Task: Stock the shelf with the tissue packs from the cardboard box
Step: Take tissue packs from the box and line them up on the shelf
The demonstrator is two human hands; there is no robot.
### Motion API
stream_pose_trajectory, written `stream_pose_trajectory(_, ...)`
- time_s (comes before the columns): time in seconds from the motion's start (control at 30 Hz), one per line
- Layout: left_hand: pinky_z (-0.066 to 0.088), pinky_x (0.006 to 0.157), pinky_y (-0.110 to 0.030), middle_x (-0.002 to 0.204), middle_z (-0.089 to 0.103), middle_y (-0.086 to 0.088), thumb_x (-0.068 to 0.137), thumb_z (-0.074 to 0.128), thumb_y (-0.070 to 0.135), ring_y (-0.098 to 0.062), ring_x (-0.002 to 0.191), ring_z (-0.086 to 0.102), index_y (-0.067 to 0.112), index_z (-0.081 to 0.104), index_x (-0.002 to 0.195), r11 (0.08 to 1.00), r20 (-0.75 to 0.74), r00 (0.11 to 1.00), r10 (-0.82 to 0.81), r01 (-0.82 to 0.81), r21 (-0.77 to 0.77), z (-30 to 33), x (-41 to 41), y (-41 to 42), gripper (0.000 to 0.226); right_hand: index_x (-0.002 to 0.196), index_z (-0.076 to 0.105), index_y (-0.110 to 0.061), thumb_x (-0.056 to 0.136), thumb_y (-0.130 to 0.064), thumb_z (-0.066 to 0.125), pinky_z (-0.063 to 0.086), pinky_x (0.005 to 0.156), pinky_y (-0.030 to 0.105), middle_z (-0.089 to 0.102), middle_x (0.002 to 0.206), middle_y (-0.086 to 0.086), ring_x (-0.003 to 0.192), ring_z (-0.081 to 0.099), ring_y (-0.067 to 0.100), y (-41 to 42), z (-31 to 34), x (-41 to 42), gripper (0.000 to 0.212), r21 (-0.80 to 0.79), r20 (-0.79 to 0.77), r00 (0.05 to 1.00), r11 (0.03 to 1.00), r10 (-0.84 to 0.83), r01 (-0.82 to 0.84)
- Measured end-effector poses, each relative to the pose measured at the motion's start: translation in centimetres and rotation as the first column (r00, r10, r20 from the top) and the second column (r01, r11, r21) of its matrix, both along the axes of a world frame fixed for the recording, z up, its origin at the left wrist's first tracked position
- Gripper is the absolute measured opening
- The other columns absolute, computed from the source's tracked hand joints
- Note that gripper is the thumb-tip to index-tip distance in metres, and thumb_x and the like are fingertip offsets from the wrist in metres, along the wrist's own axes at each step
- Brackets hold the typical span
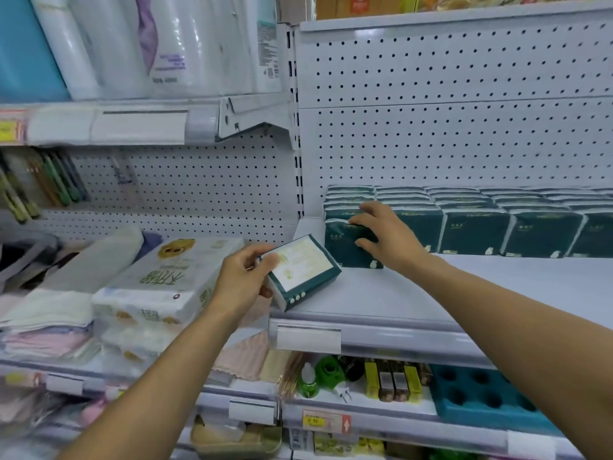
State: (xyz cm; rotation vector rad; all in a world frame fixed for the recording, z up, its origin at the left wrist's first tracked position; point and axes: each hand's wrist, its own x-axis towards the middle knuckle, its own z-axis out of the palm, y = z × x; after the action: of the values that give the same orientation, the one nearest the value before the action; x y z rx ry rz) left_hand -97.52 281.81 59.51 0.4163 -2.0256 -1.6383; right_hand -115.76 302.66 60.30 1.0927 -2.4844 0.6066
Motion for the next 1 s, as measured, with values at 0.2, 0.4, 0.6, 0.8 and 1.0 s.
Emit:
stream_pose_trajectory(0.2,0.049,0.052,-0.025,0.094,0.069,-0.003,0.096,0.061,0.016,-0.015,0.072,0.06,0.018,0.067,0.108,0.999,0.031,0.999,-0.025,0.023,0.048,0.2,-1.3,-0.3,0.014,0.137,0.052,-0.018,0.092,-0.021,0.064,0.047,0.098,0.046,0.028,0.155,0.004,0.138,0.032,0.022,-0.6,-0.1,-1.4,0.047,0.057,-0.086,0.996,0.997,-0.038,0.043)
stream_pose_trajectory(0.4,0.049,0.049,-0.023,0.097,0.065,-0.006,0.097,0.058,0.013,-0.013,0.066,0.06,0.017,0.062,0.117,0.982,-0.001,1.0,-0.028,0.027,0.189,0.6,-2.0,0.5,0.021,0.145,0.037,-0.018,0.077,-0.022,0.074,0.037,0.106,0.043,0.033,0.152,0.01,0.134,0.038,0.031,0.5,-0.5,1.0,0.078,0.097,-0.353,0.913,0.979,0.204,-0.181)
stream_pose_trajectory(0.6,0.049,0.049,-0.027,0.091,0.065,-0.013,0.103,0.041,0.039,-0.018,0.06,0.059,0.012,0.064,0.1,0.918,0.004,0.991,-0.13,0.119,0.377,2.1,-2.2,2.6,0.035,0.113,0.064,-0.019,0.082,-0.022,0.075,0.05,0.08,0.03,0.064,0.107,-0.009,0.095,0.056,0.011,1.3,-1.1,5.2,0.033,-0.325,-0.068,0.956,0.9,0.286,-0.292)
stream_pose_trajectory(0.8,0.041,0.041,-0.027,0.093,0.064,-0.01,0.097,0.023,0.065,-0.018,0.048,0.051,0.009,0.062,0.11,0.89,0.028,0.974,-0.225,0.193,0.414,2.8,-2.0,3.0,0.07,0.104,0.068,-0.011,0.087,-0.017,0.071,0.045,0.054,0.026,0.07,0.075,-0.001,0.062,0.055,0.01,2.4,0.8,7.5,0.018,-0.667,0.536,0.742,0.741,0.402,0.08)
stream_pose_trajectory(1.0,0.042,0.05,-0.027,0.088,0.06,-0.007,0.096,0.055,0.045,-0.018,0.06,0.054,0.011,0.063,0.105,0.91,0.011,0.952,-0.305,0.288,0.299,2.7,-2.1,4.5,0.036,0.103,0.068,-0.007,0.087,-0.017,0.071,0.048,0.054,0.028,0.07,0.078,0.008,0.067,0.056,0.02,4.2,0.9,8.1,0.02,-0.683,0.589,0.693,0.715,0.415,0.152)
